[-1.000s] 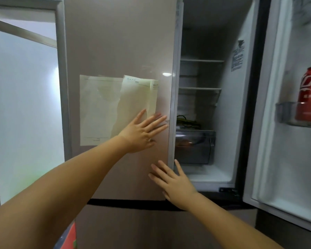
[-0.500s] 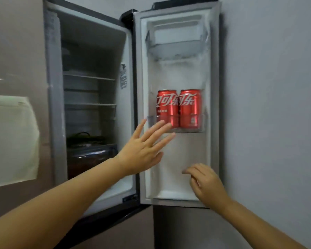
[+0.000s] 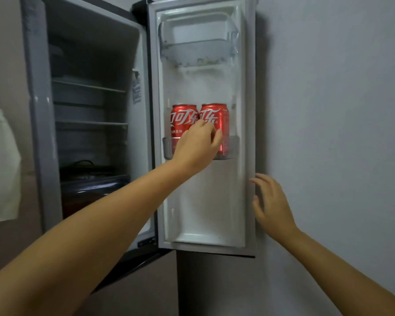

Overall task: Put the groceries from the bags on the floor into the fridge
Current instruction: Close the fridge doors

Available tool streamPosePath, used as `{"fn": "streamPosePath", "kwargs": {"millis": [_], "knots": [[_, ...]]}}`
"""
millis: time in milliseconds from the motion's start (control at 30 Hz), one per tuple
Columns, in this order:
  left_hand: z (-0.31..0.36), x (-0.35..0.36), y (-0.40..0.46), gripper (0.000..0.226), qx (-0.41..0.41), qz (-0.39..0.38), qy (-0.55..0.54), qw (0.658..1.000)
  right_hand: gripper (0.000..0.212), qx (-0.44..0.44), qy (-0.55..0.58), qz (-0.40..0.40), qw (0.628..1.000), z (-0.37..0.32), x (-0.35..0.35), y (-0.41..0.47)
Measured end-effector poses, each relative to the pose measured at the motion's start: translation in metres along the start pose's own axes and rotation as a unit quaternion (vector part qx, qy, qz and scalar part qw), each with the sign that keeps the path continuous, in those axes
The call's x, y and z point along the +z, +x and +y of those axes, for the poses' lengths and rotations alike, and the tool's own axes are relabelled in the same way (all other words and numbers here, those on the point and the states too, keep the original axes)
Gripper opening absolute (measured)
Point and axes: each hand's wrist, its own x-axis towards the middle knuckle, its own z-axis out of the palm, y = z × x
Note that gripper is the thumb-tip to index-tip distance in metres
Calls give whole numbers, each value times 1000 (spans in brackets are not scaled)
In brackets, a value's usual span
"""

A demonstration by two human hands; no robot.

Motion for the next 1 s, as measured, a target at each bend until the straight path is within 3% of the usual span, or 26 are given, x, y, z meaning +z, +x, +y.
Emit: {"fn": "streamPosePath", "kwargs": {"millis": [167,300,367,433,500,567,600,733,900,1000], "knots": [[-40,-45,-29,23,-22,43,-88,995,63,66,75,28,995,-25,4,-16],[-86,-98,-51,15,-102,96,-177,974,68,-4,175,4,985,-76,11,-31],[-99,-120,-61,3,-103,141,-169,970,66,-39,204,-3,978,-108,23,-38],[-102,-134,-72,25,-23,172,-52,984,63,-83,226,-6,971,-139,39,-41],[-99,-139,-82,46,131,110,111,979,64,-127,243,-18,961,-165,58,-44],[-99,-139,-88,51,267,-4,259,928,64,-165,256,-40,952,-187,75,-43],[-105,-141,-90,51,285,-45,310,906,65,-185,251,-55,948,-197,84,-42],[-147,-173,-103,52,201,-95,423,878,68,-274,164,-102,942,-213,135,-36],[-208,-206,-121,65,130,-174,568,794,68,-350,15,-112,930,-212,214,-21],[-233,-205,-130,62,52,-213,593,775,70,-361,-32,-123,924,-219,243,-10]]}}
